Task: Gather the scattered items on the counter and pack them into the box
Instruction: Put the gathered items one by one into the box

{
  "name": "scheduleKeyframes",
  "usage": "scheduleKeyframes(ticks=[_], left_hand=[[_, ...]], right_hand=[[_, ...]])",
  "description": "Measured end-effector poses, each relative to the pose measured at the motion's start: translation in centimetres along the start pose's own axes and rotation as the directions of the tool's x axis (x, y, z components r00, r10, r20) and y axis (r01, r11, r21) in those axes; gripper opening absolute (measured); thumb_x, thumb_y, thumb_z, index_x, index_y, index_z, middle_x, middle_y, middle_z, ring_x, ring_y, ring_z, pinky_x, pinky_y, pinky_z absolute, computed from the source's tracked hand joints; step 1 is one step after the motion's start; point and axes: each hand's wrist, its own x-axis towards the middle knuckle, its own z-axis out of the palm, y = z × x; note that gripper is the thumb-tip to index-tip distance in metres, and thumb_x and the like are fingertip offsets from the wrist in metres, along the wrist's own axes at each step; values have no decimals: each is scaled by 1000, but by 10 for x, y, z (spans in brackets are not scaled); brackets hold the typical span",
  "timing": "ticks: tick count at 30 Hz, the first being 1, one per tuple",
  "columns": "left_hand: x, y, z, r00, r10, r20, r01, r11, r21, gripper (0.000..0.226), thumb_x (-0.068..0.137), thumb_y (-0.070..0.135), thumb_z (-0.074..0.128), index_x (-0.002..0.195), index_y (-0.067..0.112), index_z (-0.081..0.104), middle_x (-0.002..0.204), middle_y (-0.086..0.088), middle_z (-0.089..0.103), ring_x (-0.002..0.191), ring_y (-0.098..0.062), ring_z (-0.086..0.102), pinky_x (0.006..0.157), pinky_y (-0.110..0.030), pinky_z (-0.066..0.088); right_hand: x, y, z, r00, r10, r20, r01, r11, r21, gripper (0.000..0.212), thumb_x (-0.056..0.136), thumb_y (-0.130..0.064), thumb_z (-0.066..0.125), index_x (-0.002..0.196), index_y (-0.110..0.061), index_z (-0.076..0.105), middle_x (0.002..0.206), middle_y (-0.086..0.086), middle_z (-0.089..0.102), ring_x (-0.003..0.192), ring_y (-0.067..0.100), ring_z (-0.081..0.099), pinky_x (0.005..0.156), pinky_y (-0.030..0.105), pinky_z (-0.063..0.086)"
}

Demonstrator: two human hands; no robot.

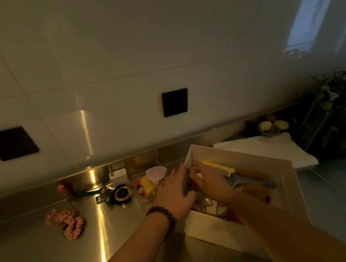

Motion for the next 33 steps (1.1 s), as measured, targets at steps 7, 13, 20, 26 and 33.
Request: scheduleKeyframes(ticks=[7,13,20,26,33], left_hand=[[0,-1,1,1000,-16,-7,16,1000,-4,84,73,46,42,149,27,11,154,-3,24,142,-20,18,113,-40,23],[-5,5,-5,999,-18,-45,22,995,99,70,88,45,42,149,21,14,154,-5,25,141,-22,20,113,-42,23],[-59,-48,-33,987,-31,-157,56,986,155,60,92,55,33,144,25,29,150,0,33,137,-17,28,112,-40,25],[-121,-142,-81,923,-299,-242,361,891,276,54,90,38,47,140,20,35,144,-3,37,130,-21,36,110,-34,28],[-168,-196,-101,823,-479,-305,551,805,223,52,87,35,49,136,21,37,140,-3,39,124,-22,39,105,-33,32]], right_hand=[[-8,0,-8,999,-2,41,3,1000,-30,46,86,-20,60,130,-14,48,124,10,54,115,22,51,97,34,41],[-20,-22,-19,996,-56,-65,54,998,-21,44,93,-22,54,136,-17,43,133,7,48,115,16,49,94,20,33],[-10,-82,-5,977,-209,50,211,977,-45,49,90,-20,57,137,-23,42,136,2,43,120,15,45,98,23,36],[5,-131,62,948,-249,196,248,968,32,45,90,-21,58,134,-21,46,133,5,42,116,20,50,99,25,38],[9,-137,156,914,-180,363,211,976,-48,56,88,-22,60,140,-23,39,141,6,38,126,23,41,106,30,35]])
